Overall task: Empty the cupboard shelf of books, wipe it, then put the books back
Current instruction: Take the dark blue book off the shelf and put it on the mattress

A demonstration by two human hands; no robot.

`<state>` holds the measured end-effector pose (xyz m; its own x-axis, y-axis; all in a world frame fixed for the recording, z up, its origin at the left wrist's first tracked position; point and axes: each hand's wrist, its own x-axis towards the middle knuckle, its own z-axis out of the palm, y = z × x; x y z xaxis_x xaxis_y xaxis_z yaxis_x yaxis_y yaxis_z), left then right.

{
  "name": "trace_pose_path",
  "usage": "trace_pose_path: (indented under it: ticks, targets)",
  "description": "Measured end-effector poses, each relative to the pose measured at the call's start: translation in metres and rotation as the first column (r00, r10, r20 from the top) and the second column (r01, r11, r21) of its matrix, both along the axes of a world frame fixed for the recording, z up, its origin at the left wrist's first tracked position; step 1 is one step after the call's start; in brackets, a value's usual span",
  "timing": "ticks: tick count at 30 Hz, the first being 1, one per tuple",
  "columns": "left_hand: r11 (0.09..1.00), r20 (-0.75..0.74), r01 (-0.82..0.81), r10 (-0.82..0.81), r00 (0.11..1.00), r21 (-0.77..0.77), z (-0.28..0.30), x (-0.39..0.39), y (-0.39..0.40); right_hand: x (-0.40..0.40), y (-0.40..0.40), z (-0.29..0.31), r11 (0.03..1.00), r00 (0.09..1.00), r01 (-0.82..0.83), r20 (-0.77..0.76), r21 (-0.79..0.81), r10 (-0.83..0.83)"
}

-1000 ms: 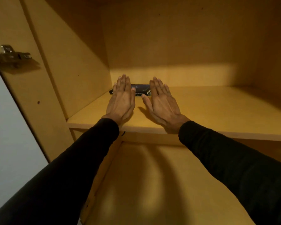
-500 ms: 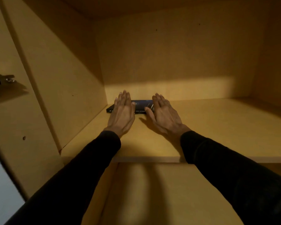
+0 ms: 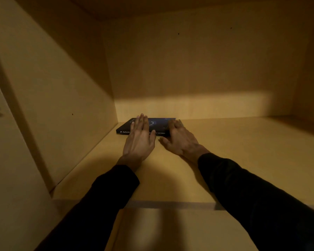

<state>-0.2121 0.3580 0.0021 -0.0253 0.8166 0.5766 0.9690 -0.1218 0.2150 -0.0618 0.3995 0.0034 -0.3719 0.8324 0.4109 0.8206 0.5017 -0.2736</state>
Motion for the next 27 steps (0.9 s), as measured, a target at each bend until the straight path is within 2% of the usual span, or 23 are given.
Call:
trace_pose_path:
  ticks: [7, 13, 21, 27]
  targets:
    - [0.999, 0.094, -0.05, 0.051, 0.994, -0.014, 0.0, -0.007, 0.014, -0.004, 0.038, -0.006, 1.0, 1.0, -0.024, -0.021, -0.005, 0.023]
    - [0.999, 0.135, -0.047, 0.049, 0.99, -0.022, -0.001, -0.012, 0.022, -0.006, 0.057, -0.004, 0.995, 0.998, -0.067, 0.004, -0.077, 0.067]
    - [0.997, 0.187, -0.074, 0.072, 0.98, 0.004, 0.0, -0.017, 0.022, -0.011, 0.065, 0.004, 0.994, 0.955, -0.11, 0.28, 0.022, 0.099]
    - [0.996, 0.205, -0.083, 0.084, 0.975, -0.012, 0.0, -0.016, 0.022, -0.01, 0.067, 0.006, 0.984, 0.927, -0.159, 0.356, 0.077, 0.122]
